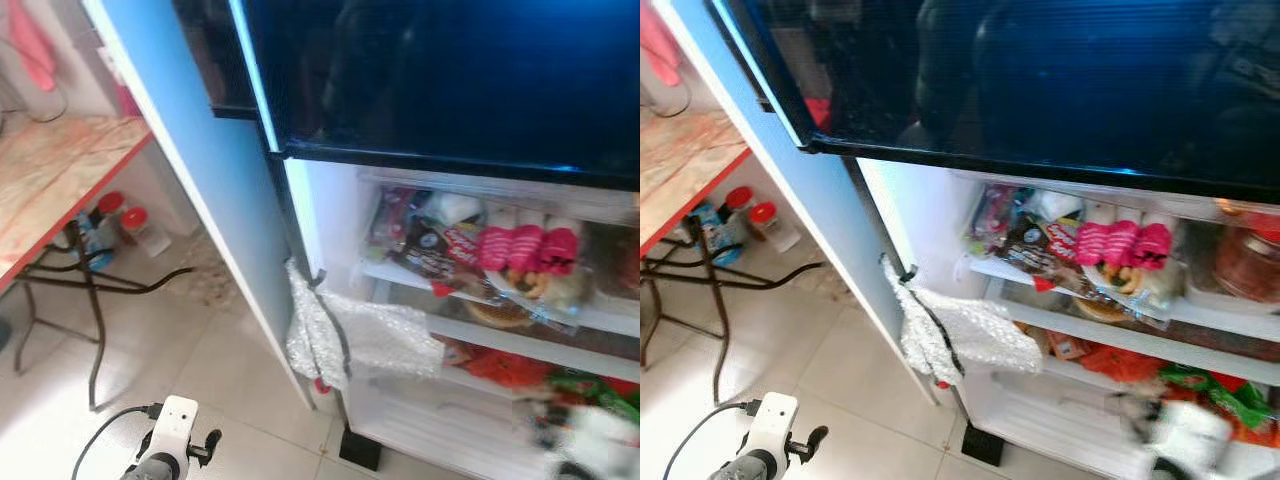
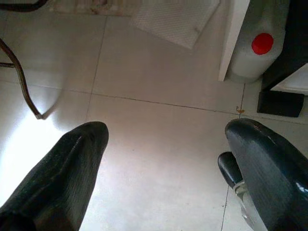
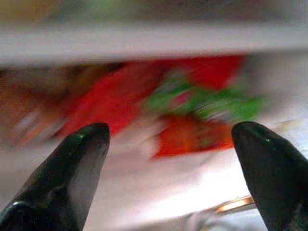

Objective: Restocking fridge

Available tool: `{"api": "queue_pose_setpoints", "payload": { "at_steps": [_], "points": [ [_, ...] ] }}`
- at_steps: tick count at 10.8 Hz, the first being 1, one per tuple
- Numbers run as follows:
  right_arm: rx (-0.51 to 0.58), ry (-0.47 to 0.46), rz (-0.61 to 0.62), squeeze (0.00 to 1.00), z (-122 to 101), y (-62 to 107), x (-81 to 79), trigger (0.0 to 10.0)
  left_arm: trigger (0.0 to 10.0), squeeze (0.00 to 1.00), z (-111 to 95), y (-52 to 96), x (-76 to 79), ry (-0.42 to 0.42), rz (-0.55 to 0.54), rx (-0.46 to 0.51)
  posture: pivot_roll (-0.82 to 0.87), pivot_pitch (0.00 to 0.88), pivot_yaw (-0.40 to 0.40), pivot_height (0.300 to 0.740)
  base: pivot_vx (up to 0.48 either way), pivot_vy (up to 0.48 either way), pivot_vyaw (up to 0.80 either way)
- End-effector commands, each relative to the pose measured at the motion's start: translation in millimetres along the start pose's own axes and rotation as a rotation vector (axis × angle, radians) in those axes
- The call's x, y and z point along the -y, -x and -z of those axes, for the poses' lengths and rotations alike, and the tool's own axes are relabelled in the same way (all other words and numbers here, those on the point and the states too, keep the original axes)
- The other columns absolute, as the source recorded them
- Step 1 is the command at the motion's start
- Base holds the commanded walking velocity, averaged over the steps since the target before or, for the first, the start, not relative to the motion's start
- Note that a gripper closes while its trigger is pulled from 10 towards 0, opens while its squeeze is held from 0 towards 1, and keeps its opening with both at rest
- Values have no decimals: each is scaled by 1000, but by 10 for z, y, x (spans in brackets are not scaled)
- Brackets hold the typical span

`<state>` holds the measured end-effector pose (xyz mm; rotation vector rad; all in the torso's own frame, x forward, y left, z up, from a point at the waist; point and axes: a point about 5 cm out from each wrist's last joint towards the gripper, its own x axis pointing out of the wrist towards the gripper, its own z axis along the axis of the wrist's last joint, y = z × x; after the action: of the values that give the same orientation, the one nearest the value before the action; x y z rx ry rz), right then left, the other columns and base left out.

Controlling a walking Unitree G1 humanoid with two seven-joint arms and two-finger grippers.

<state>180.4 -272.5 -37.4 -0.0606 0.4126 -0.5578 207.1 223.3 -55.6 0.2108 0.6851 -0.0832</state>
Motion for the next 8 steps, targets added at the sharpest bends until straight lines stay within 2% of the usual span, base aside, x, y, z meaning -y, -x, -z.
{"api": "queue_pose_setpoints", "payload": {
  "at_steps": [1, 3, 8],
  "points": [
    [-82, 39, -145, 0, 127, 66, -231, 10000, 10000, 0, 94, 38, -42, 9, -19, -35, -199, 52, 137, 740, 0, 0, 0],
    [-157, 29, -286, 0, 204, 118, -450, 10000, 10000, 0, 106, 41, -36, 12, -26, -40, -200, 45, 131, 740, 0, 0, 0],
    [-181, 31, -321, 0, 215, 112, -473, 10000, 10000, 0, 107, 41, -34, 12, -28, -40, -200, 45, 131, 740, 0, 0, 0]
  ]
}}
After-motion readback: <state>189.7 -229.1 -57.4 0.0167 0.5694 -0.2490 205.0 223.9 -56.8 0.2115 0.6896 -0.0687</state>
